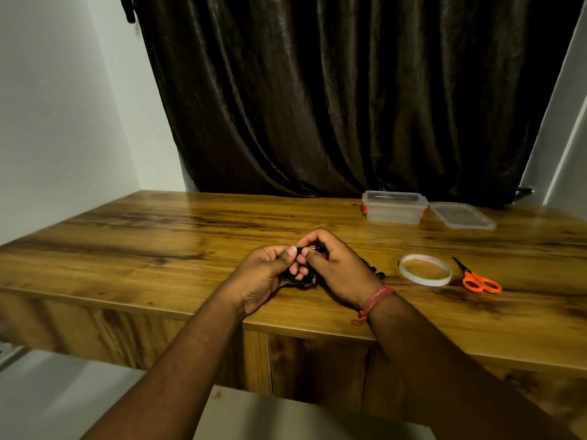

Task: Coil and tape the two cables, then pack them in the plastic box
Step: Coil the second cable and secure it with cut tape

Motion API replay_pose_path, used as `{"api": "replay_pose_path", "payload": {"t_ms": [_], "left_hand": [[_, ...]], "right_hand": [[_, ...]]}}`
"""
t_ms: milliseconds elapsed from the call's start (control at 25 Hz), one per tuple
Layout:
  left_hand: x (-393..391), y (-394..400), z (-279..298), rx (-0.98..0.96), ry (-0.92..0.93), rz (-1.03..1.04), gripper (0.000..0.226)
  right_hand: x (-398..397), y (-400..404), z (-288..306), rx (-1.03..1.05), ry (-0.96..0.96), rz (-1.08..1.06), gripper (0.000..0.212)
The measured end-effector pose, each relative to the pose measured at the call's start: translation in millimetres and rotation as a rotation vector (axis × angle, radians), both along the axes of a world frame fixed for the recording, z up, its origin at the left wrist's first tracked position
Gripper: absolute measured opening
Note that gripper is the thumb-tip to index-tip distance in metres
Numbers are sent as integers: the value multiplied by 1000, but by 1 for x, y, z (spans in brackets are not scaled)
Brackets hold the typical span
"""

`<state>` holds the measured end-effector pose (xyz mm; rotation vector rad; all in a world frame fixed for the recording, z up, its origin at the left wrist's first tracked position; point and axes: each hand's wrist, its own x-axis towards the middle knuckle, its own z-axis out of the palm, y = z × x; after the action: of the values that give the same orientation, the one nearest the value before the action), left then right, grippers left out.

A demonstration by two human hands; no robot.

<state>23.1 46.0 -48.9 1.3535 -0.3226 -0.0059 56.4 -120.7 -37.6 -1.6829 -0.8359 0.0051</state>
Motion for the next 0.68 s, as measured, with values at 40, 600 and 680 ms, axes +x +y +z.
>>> {"api": "replay_pose_path", "payload": {"t_ms": [40,600,680], "left_hand": [[1,-1,0,13,-5,27,26],[-3,0,7,-123,-12,33,16],[-3,2,6,-139,1,-26,21]], "right_hand": [[0,0,0,-9,-11,-26,11],[-8,3,5,-140,-124,-202,7],[-7,2,5,-144,-131,-209,7]]}}
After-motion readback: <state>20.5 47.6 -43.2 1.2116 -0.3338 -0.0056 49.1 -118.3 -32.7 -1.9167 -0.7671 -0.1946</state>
